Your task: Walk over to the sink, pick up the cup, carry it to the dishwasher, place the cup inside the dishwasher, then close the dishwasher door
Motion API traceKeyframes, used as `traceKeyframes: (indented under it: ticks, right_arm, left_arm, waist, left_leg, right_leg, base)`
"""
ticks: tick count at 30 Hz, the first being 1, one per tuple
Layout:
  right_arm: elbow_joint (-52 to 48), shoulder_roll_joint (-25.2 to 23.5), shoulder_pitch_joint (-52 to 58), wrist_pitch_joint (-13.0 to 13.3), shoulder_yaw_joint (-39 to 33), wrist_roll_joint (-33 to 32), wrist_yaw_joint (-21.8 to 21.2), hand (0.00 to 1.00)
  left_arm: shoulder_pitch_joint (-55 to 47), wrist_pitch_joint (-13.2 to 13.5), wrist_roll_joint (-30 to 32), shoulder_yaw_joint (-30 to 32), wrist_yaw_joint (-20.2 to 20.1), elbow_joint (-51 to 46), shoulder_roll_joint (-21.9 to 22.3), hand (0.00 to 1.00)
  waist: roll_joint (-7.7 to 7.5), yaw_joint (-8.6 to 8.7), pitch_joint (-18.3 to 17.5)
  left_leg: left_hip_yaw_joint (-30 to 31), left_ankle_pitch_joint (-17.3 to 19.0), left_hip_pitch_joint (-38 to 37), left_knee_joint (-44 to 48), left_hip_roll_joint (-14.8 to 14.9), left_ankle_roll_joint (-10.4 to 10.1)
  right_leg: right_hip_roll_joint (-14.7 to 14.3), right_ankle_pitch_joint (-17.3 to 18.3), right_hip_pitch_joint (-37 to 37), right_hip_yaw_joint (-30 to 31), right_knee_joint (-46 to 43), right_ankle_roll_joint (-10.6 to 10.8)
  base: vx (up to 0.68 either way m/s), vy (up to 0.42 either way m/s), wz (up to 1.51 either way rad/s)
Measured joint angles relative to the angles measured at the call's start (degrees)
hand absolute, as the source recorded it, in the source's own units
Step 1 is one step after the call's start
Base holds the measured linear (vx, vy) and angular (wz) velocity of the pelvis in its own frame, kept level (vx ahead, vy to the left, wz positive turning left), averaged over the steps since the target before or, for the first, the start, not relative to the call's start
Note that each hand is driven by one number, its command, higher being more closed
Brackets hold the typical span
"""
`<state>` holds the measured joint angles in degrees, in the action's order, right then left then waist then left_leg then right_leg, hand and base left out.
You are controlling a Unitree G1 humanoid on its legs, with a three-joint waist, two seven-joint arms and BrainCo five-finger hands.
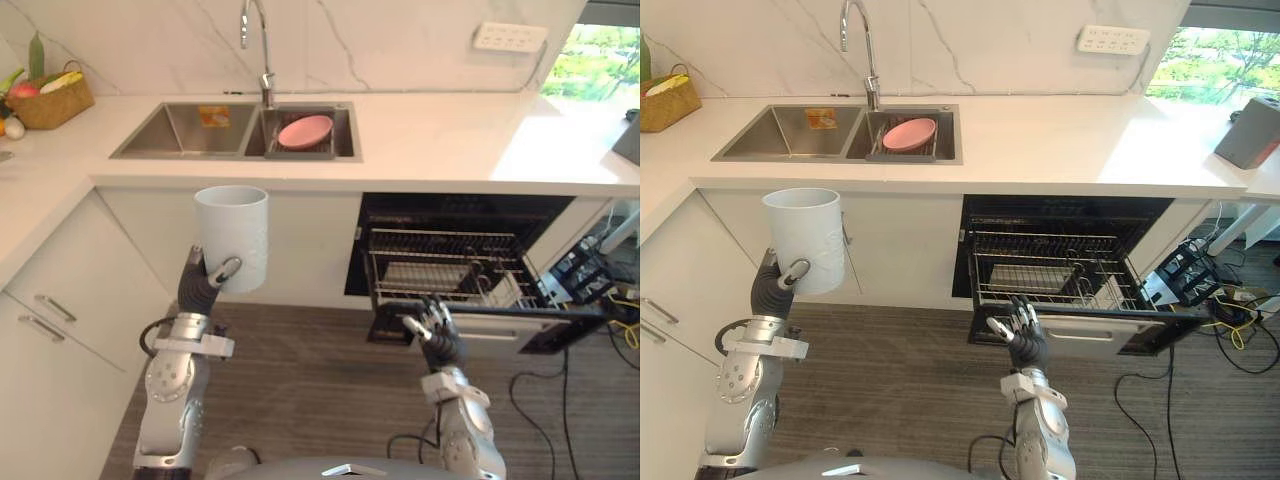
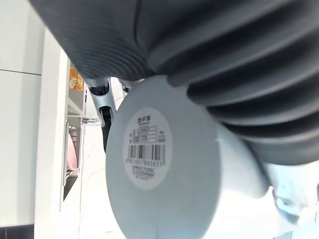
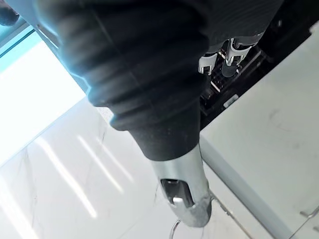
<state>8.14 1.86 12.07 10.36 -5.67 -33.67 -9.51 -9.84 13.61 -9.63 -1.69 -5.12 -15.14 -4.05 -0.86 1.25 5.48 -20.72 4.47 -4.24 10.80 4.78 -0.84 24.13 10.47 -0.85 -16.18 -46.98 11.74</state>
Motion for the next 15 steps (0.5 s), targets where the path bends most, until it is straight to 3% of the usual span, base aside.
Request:
traceKeyframes:
  ticks: [1,2,3,5,6,7,8,9,12,13,15]
  right_arm:
    - [-2.9,-0.8,1.8,-0.1,0.0,0.1,-0.3,0.00]
    - [-4.3,-1.0,2.5,0.1,-0.2,0.1,-0.5,0.00]
    - [-6.8,-1.3,3.6,0.3,-1.1,-0.2,-1.6,0.00]
    - [-9.3,-1.4,4.5,0.5,-3.4,-0.9,-3.2,0.00]
    - [-10.2,-1.4,4.8,1.0,-4.4,-1.8,-4.7,0.00]
    - [-11.0,-1.0,5.2,1.5,-4.8,-2.6,-5.5,0.00]
    - [-11.0,-0.1,5.1,1.9,-4.9,-2.6,-5.7,0.00]
    - [-11.9,2.2,3.8,2.6,-5.3,-2.2,-6.8,0.00]
    - [-11.8,2.5,2.7,2.9,-6.3,-1.8,-6.4,0.00]
    - [-11.7,2.3,2.7,3.1,-6.3,-0.5,-6.2,0.00]
    - [-11.7,2.3,2.7,4.5,-6.3,1.1,-6.1,0.00]
  left_arm:
    - [0.4,1.0,0.5,-0.2,0.5,-0.1,-0.1,1.00]
    - [0.7,1.6,0.6,-0.5,1.0,-0.1,0.0,1.00]
    - [1.9,2.7,0.7,-0.9,1.3,-0.1,-0.1,1.00]
    - [3.5,2.9,0.9,-1.0,1.4,-0.1,-0.5,1.00]
    - [3.8,3.0,0.9,-1.0,1.4,-0.1,-0.7,1.00]
    - [3.7,3.1,0.9,-1.0,1.2,0.1,-0.9,1.00]
    - [3.6,3.0,0.9,-1.2,1.1,0.6,-0.1,1.00]
    - [4.5,3.0,0.9,-1.7,0.9,0.3,0.1,1.00]
    - [7.1,3.0,1.0,-3.5,0.9,1.3,0.2,1.00]
    - [7.3,3.0,1.0,-4.4,0.8,2.3,0.2,1.00]
    - [7.1,3.0,1.0,-5.7,0.9,3.7,0.2,1.00]
  waist:
    - [0.42,0.33,0.0]
    - [0.58,0.50,0.0]
    - [0.87,1.29,0.2]
    - [1.18,2.76,0.5]
    - [0.88,3.37,0.5]
    - [0.03,3.92,0.2]
    - [1.55,3.72,0.5]
    - [4.54,2.56,0.4]
    - [4.90,2.61,0.8]
    - [4.85,2.59,0.8]
    - [5.14,2.36,0.7]
  left_leg:
    - [-0.1,0.5,-2.4,-2.0,0.0,0.4]
    - [-0.3,0.9,-3.1,-2.8,0.0,0.2]
    - [-0.4,2.1,-3.9,-3.8,0.0,-0.8]
    - [-0.2,3.2,-4.9,-4.5,-0.1,-2.0]
    - [-0.4,4.0,-6.4,-5.1,-0.5,-3.3]
    - [-0.2,5.6,-8.6,-5.0,-1.1,-4.8]
    - [0.2,6.3,-9.2,-5.2,-0.2,-5.4]
    - [-0.2,7.0,-10.1,-6.0,0.8,-4.2]
    - [-1.7,7.9,-11.9,-2.9,1.8,-3.4]
    - [-3.4,8.3,-10.9,4.1,3.7,-3.3]
    - [-5.1,7.1,-7.2,17.6,8.5,-1.7]
  right_leg:
    - [-3.5,3.8,3.4,-0.5,-1.5,-1.8]
    - [-5.0,5.0,5.6,-1.0,-0.8,-3.2]
    - [-7.0,6.3,10.0,-3.1,2.7,-5.9]
    - [-7.5,4.0,15.4,-6.3,11.3,-9.3]
    - [-7.0,-0.9,16.7,-9.5,19.0,-10.8]
    - [-6.5,-10.3,15.9,-13.3,22.6,-16.3]
    - [-7.3,-9.7,15.4,-14.4,22.3,-15.6]
    - [-8.6,-6.9,16.5,-15.7,20.5,-16.8]
    - [-8.1,-1.0,16.5,-15.1,15.0,-15.7]
    - [-8.4,1.1,14.6,-15.1,14.5,-15.9]
    - [-10.4,1.8,11.4,-15.4,16.9,-15.7]
  base:
    - [0.19,-0.001,-0.11]
    - [0.23,-0.010,-0.08]
    - [0.21,-0.041,0.00]
    - [0.23,-0.084,0.06]
    - [0.29,-0.127,-0.02]
    - [0.34,-0.136,-0.18]
    - [0.50,-0.216,-0.64]
    - [0.38,-0.161,-0.65]
    - [0.28,-0.155,-0.18]
    - [0.23,-0.178,-0.07]
    - [0.21,-0.155,-0.17]
